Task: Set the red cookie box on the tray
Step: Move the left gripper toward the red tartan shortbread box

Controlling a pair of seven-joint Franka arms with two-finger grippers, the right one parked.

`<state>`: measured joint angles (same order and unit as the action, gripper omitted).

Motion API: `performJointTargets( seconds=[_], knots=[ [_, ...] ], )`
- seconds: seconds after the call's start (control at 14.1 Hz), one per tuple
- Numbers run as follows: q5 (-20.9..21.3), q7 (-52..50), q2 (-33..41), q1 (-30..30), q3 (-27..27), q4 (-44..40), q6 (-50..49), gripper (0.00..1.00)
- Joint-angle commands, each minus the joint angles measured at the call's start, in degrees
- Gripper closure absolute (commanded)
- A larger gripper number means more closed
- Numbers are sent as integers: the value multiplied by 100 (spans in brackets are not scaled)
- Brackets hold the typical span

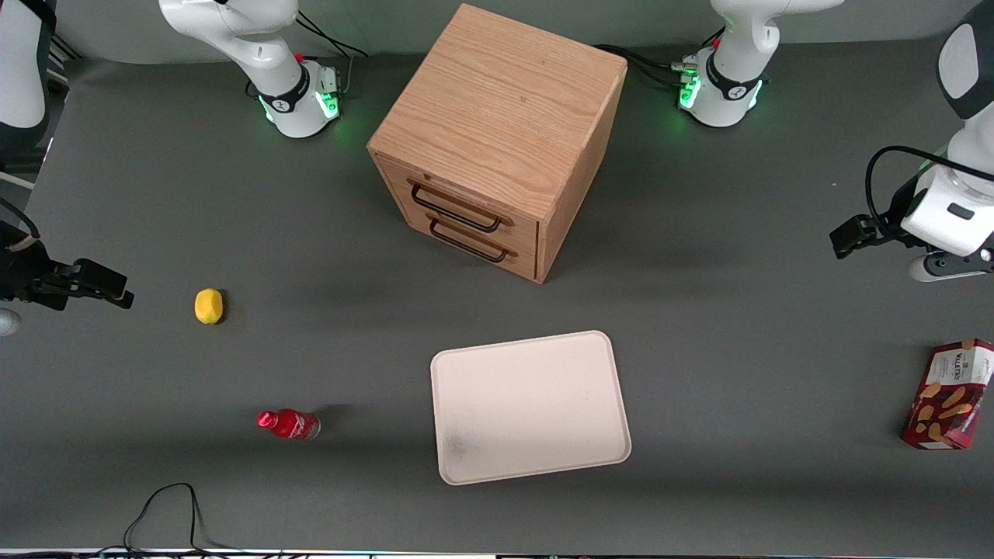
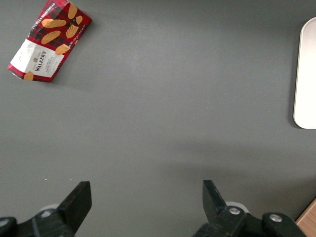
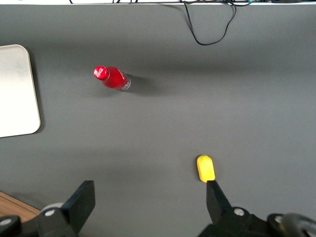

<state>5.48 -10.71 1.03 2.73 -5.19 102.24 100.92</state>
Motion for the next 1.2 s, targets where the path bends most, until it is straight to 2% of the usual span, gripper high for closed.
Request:
performJointTargets(
  seconds=[0.0,0.35,0.49,0.78,0.99,1.13],
  knots=[
    [-73,139,81,25,18,32,24,0],
    [-3,157,-76,87,105,-116,24,0],
    [-12,340,-445,43,691,-441,-2,0],
    [-108,1937,-1445,-27,1799,-1459,15,0],
    [-135,3762,-2420,-19,2345,-2268,24,0],
    [-405,4749,-3027,78,2574,-2682,85,0]
  ],
)
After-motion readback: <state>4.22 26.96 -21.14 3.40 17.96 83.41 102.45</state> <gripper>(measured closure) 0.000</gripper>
